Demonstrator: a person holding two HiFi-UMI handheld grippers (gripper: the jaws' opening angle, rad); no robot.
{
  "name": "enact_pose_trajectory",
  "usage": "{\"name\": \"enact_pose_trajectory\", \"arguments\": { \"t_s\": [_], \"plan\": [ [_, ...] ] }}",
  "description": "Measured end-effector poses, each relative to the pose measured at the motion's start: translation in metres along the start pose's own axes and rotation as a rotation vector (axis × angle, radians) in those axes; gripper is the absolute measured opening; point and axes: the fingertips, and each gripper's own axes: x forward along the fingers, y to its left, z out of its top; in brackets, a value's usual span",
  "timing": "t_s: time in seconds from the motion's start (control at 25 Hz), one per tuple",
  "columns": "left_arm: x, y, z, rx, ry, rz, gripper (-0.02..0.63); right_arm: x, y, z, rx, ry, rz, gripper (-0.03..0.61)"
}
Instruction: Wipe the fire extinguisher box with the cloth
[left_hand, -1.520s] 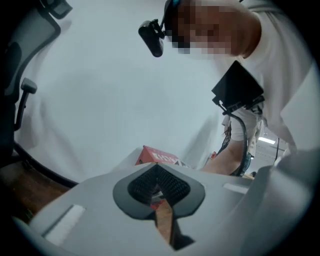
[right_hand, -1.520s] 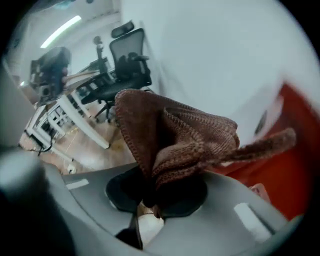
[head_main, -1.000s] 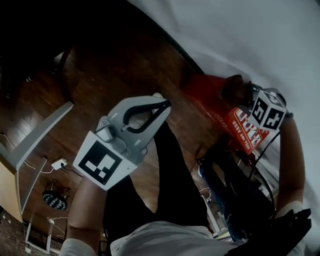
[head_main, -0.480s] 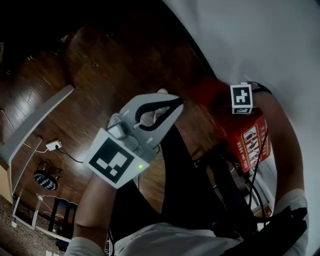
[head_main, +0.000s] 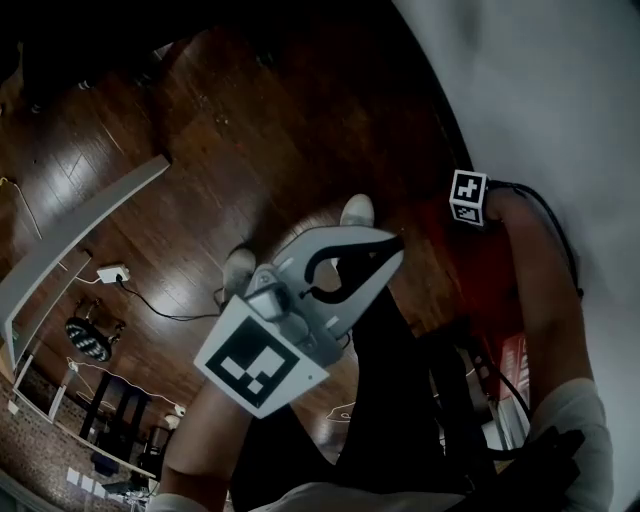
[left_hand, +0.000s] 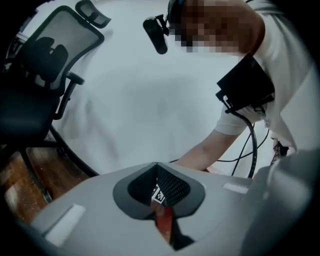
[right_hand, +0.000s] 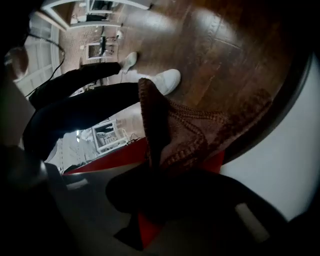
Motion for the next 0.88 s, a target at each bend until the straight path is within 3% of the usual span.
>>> {"name": "enact_pose_trajectory", "arguments": {
  "t_s": [0.16, 0.28, 0.4, 0.6, 0.72, 0.88],
  "plan": [
    [-0.001, 0.024, -0.014, -0.032, -0.016, 0.051, 0.000, 0.031, -0.049, 0.033, 0.057, -0.032, -0.070, 0.072],
    [-0.006, 0.021, -0.022, -0.049, -0.013, 0.060, 0.000, 0.040, -0.083, 0.045, 0.117, -0.093, -0.204, 0.072],
    [-0.021, 0.012, -0.015, -0.021, -0.008, 0.032, 0.000, 0.016, -0.086, 0.051, 0.185, -0.157, -0.325, 0.072],
    [-0.046, -0.021, 0.022, 0.012, -0.058, 0.001, 0.000, -0.080, -0.047, 0.063, 0.311, -0.414, -0.451, 0.072],
    [-0.070, -0.042, 0.059, 0.087, -0.100, -0.070, 0.000, -0.181, -0.014, 0.058, 0.421, -0.729, -0.554, 0.074],
    [-0.122, -0.075, 0.095, 0.177, -0.116, -0.151, 0.000, -0.276, 0.073, 0.027, 0.498, -0.942, -0.716, 0.074]
  ]
}}
